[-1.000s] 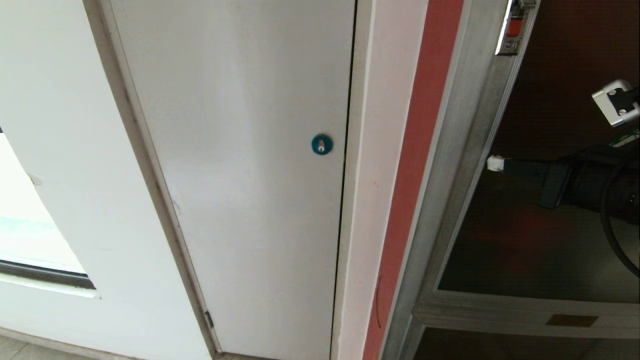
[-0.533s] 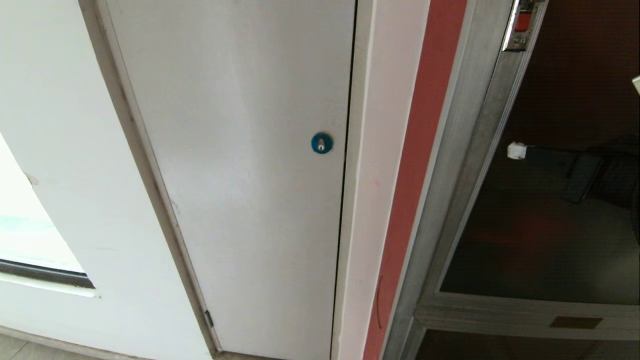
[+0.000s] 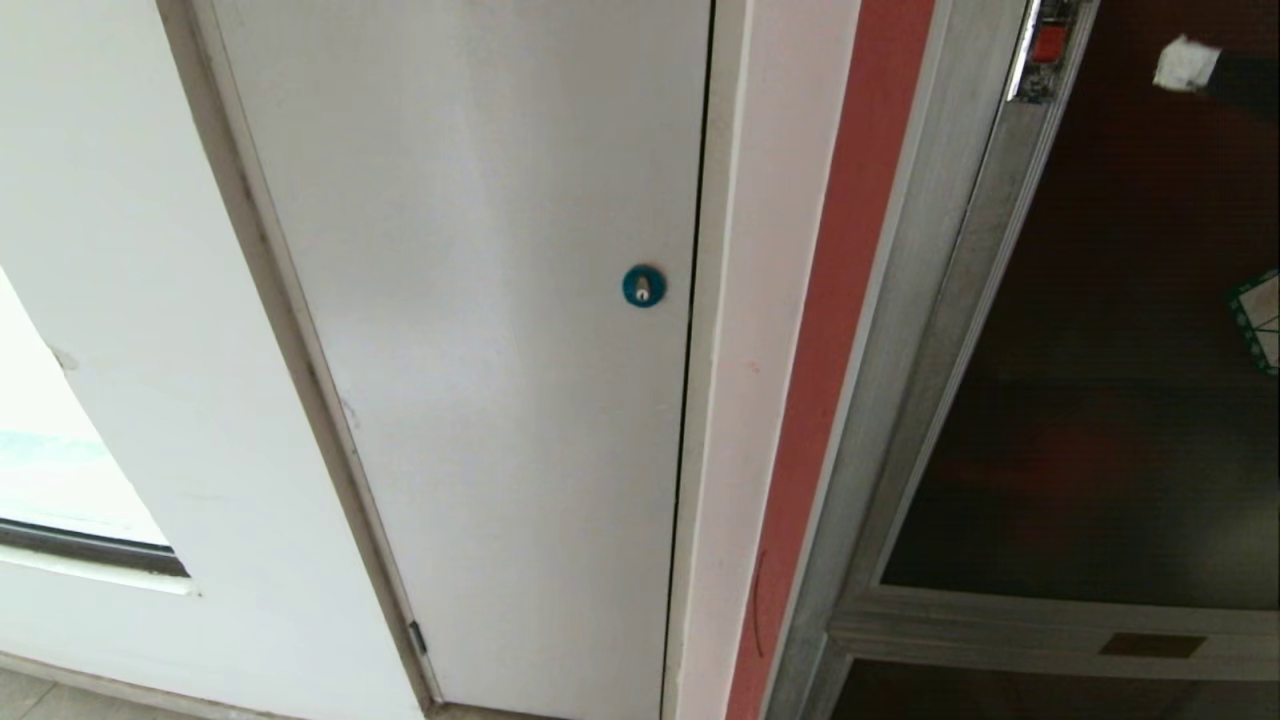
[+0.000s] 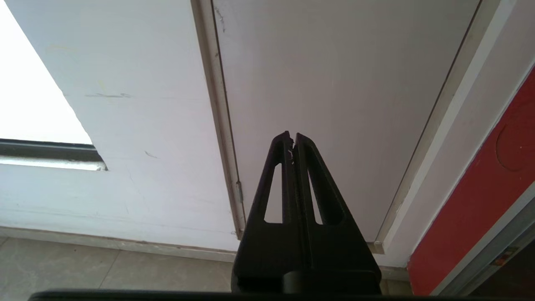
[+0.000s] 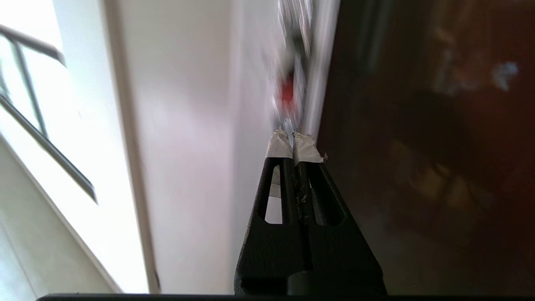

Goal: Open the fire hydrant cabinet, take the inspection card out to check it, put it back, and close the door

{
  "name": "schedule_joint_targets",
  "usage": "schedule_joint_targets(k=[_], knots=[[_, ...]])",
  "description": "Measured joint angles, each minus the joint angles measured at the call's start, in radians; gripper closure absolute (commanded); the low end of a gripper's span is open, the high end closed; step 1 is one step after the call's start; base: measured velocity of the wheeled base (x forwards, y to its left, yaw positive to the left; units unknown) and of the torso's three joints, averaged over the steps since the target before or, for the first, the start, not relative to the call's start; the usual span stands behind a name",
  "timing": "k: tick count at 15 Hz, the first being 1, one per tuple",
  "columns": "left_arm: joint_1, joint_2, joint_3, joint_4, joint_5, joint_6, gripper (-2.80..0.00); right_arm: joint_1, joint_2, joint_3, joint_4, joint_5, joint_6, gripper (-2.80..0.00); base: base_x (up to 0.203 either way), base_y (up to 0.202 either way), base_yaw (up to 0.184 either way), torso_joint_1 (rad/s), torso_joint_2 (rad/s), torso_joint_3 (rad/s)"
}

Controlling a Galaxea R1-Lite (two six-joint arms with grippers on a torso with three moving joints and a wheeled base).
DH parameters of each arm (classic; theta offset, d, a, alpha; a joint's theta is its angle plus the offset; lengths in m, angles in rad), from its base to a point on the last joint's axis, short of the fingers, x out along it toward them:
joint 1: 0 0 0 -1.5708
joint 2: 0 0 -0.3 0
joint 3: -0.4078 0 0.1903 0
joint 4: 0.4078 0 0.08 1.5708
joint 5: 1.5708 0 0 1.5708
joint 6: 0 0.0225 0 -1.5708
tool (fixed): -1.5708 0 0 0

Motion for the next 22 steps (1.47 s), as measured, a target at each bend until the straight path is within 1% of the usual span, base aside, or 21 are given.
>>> schedule_joint_targets(k=[2, 5, 7, 10, 16, 19, 22], knots=[[0.000, 0.000, 0.000, 0.000, 0.000, -0.001, 0.00, 0.020, 0.017, -0.107, 0.037, 0.003, 0.036, 0.00, 0.000, 0.000, 0.000, 0.000, 0.00, 0.000], [-0.001, 0.000, 0.000, 0.000, 0.000, 0.000, 0.00, 0.048, 0.069, -0.276, 0.110, 0.006, 0.049, 0.00, 0.000, 0.000, 0.000, 0.000, 0.00, 0.000], [-0.001, 0.000, 0.000, 0.001, 0.000, 0.000, 0.00, 0.060, 0.120, -0.374, 0.125, 0.004, 0.051, 0.00, 0.000, 0.000, 0.000, 0.000, 0.00, 0.000], [-0.001, 0.000, 0.000, 0.000, 0.000, 0.000, 0.00, 0.067, 0.195, -0.478, 0.127, -0.003, 0.052, 0.00, 0.000, 0.000, 0.000, 0.000, 0.00, 0.000], [0.000, 0.000, 0.000, 0.000, 0.000, 0.000, 0.00, 0.068, 0.309, -0.608, 0.122, -0.061, 0.050, 0.00, 0.000, 0.000, 0.000, 0.000, 0.00, 0.000], [-0.001, 0.000, 0.000, 0.000, 0.000, 0.000, 0.00, 0.065, 0.340, -0.634, 0.120, -0.089, 0.048, 0.00, 0.000, 0.000, 0.000, 0.000, 0.00, 0.000], [-0.001, 0.000, 0.000, 0.000, 0.000, 0.000, 0.00, 0.054, 0.358, -0.638, 0.120, -0.097, 0.048, 0.00, 0.000, 0.000, 0.000, 0.000, 0.00, 0.000]])
